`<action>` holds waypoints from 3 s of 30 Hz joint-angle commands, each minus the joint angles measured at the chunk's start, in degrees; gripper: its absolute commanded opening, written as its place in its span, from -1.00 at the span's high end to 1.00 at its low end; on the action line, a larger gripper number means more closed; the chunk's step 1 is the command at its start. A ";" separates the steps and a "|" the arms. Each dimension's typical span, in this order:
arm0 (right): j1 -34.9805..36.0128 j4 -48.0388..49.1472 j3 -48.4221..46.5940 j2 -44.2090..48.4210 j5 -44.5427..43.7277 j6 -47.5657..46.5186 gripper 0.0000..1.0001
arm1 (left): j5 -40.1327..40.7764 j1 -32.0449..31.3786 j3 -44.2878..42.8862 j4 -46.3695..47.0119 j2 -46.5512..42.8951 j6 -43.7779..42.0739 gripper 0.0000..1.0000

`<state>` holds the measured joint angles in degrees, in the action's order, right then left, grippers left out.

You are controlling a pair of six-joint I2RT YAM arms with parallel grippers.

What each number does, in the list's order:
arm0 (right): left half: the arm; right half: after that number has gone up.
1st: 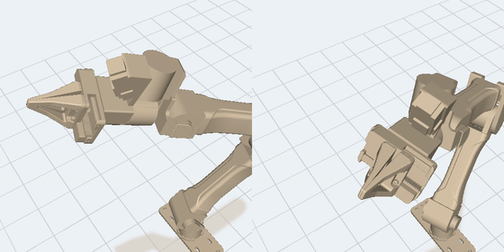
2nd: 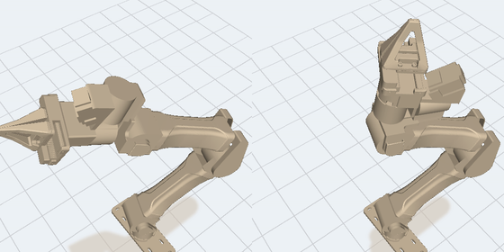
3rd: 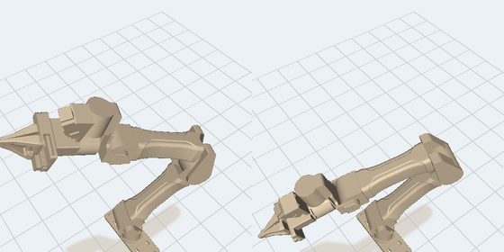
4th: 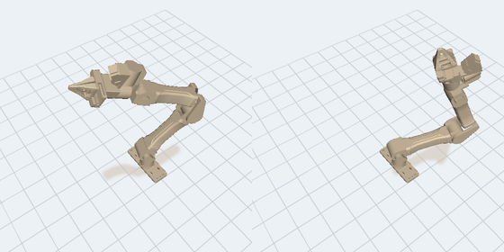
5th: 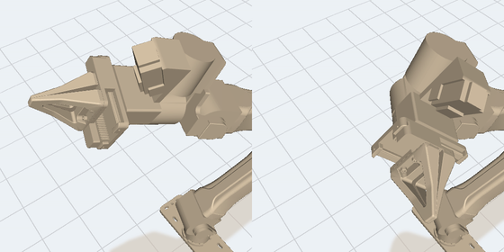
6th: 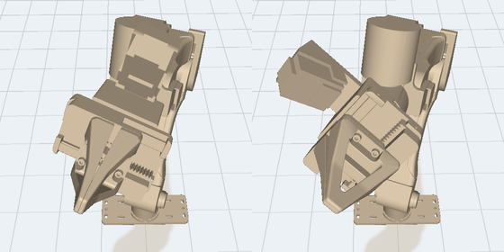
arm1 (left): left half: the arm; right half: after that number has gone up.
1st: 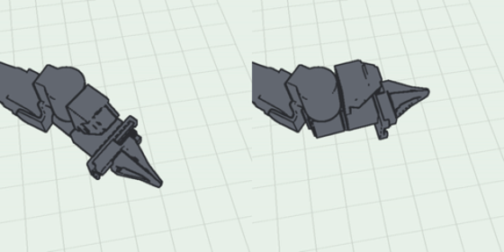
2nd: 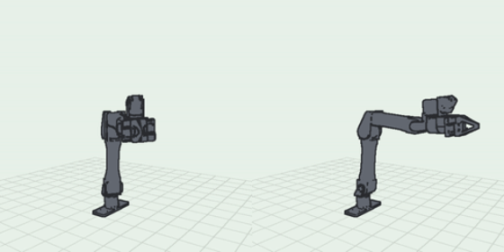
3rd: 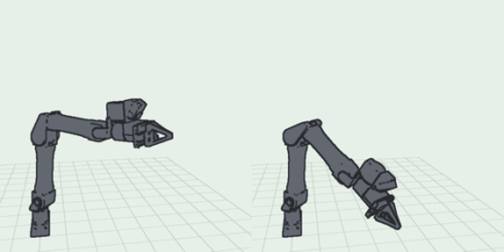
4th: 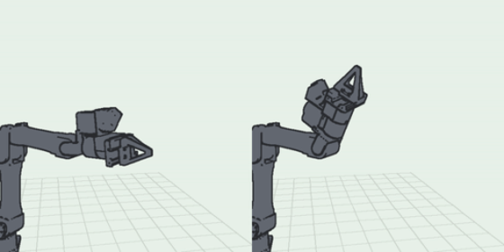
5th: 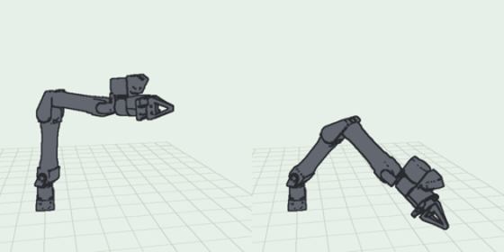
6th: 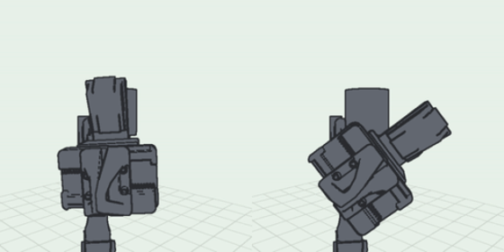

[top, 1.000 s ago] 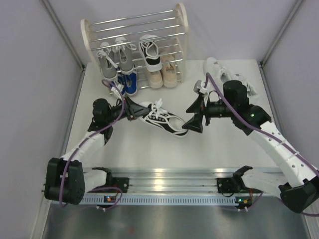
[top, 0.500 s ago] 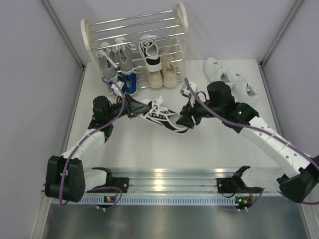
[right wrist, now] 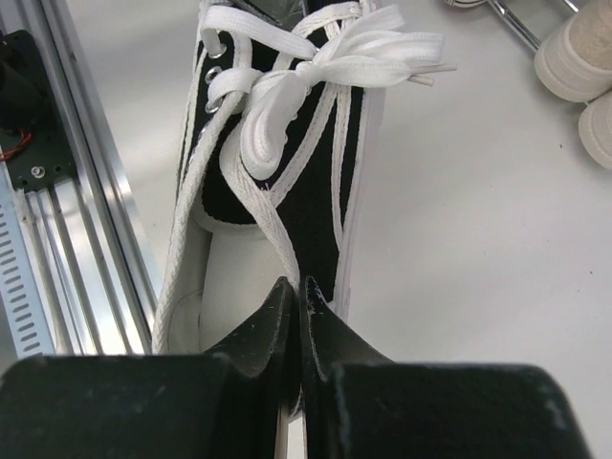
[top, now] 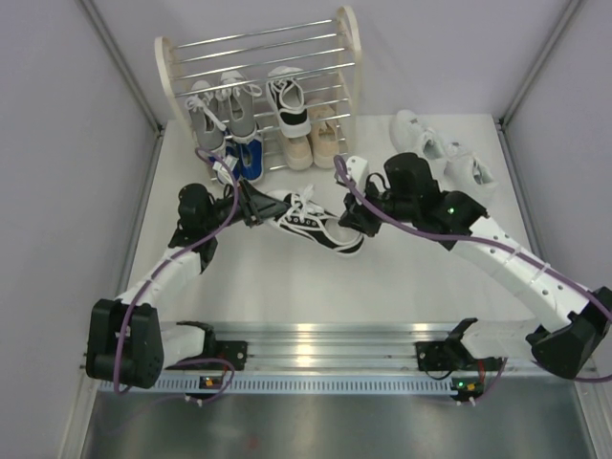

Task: Place and organize the shoes onto the shoe shelf
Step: Pick up the shoe at the center of the board, then place the shoe at the shoe shelf.

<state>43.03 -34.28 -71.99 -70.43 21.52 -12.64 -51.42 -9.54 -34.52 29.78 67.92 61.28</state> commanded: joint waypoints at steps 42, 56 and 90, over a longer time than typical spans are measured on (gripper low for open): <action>-4.34 -1.58 -12.04 -1.02 -1.39 -2.03 1.00 | 11.06 4.53 -18.98 -28.33 -13.16 -21.60 -0.77; -10.15 1.06 -20.21 -8.49 -11.40 1.83 1.00 | 36.56 4.62 -16.64 -54.21 -32.30 -37.72 -0.88; -7.78 17.58 -38.22 -30.89 -48.05 22.93 1.00 | 38.68 4.62 -11.35 -56.41 -43.66 -35.52 -0.93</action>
<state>34.50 -25.69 -104.90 -100.95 -22.28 7.29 -12.45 -5.06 -45.52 -27.20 24.40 25.58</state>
